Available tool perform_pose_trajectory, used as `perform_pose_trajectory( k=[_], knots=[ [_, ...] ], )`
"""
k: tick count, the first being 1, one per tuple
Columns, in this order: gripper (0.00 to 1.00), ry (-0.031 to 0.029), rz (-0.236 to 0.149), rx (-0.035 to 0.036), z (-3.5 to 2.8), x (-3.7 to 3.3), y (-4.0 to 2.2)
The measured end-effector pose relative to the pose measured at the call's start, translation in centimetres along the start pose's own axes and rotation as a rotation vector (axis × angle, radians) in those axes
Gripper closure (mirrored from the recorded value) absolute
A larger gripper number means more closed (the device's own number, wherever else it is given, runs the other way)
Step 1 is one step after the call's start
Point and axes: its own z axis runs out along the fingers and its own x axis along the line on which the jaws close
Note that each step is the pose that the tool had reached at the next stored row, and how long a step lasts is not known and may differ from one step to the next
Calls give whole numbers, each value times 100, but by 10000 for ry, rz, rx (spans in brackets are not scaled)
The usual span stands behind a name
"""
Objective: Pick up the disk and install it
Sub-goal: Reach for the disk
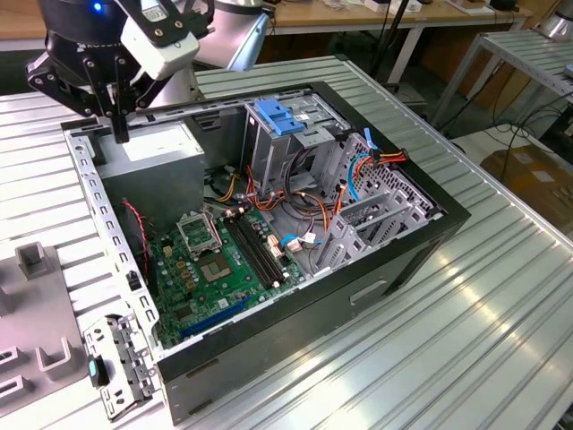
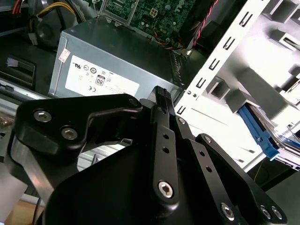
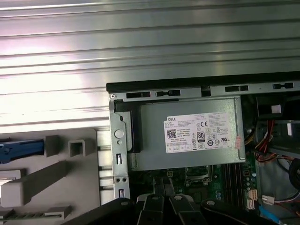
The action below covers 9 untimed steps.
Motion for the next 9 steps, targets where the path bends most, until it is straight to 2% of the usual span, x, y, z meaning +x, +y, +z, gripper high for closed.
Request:
perform_pose_trajectory(
  k=[9],
  knots=[
    [89, 0, 0, 0, -2, 85, -7]
  ],
)
